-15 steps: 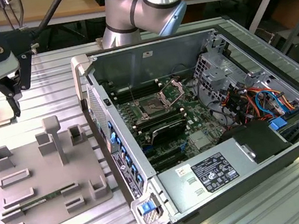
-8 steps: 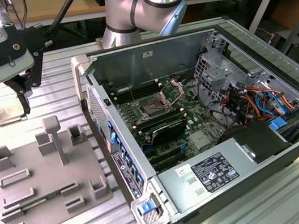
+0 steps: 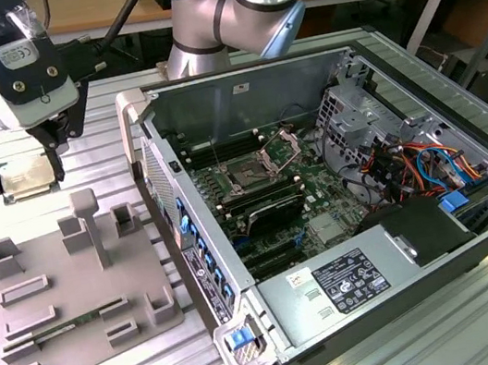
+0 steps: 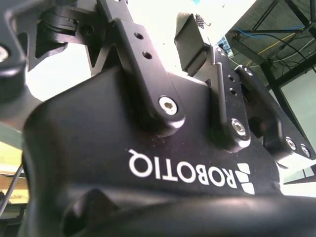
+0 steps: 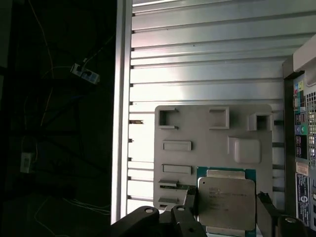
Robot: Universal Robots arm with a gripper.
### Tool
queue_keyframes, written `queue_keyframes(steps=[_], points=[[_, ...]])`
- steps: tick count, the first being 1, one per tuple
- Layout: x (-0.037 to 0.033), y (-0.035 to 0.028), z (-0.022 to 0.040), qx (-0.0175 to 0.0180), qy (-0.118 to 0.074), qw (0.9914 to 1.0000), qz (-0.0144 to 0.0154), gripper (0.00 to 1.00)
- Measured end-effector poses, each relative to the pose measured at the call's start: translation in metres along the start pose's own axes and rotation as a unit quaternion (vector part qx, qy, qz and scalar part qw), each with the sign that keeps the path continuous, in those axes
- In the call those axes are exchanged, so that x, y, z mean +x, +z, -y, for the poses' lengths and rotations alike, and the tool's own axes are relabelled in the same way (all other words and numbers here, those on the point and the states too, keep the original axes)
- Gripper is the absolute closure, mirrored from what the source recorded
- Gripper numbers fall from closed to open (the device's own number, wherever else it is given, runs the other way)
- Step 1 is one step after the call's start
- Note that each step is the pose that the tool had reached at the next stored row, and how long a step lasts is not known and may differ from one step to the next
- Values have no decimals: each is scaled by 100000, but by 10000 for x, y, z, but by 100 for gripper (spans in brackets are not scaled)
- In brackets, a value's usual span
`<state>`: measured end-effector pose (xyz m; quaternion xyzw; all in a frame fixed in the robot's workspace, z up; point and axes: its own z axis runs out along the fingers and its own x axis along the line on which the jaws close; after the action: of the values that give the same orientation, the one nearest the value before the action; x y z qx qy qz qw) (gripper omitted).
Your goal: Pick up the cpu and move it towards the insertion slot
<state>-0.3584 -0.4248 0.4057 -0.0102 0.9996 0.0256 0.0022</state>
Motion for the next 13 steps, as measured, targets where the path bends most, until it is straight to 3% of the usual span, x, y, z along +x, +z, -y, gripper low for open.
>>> queue_keyframes(steps=[13], points=[[-228, 1, 4, 4, 0, 100000, 0, 46]])
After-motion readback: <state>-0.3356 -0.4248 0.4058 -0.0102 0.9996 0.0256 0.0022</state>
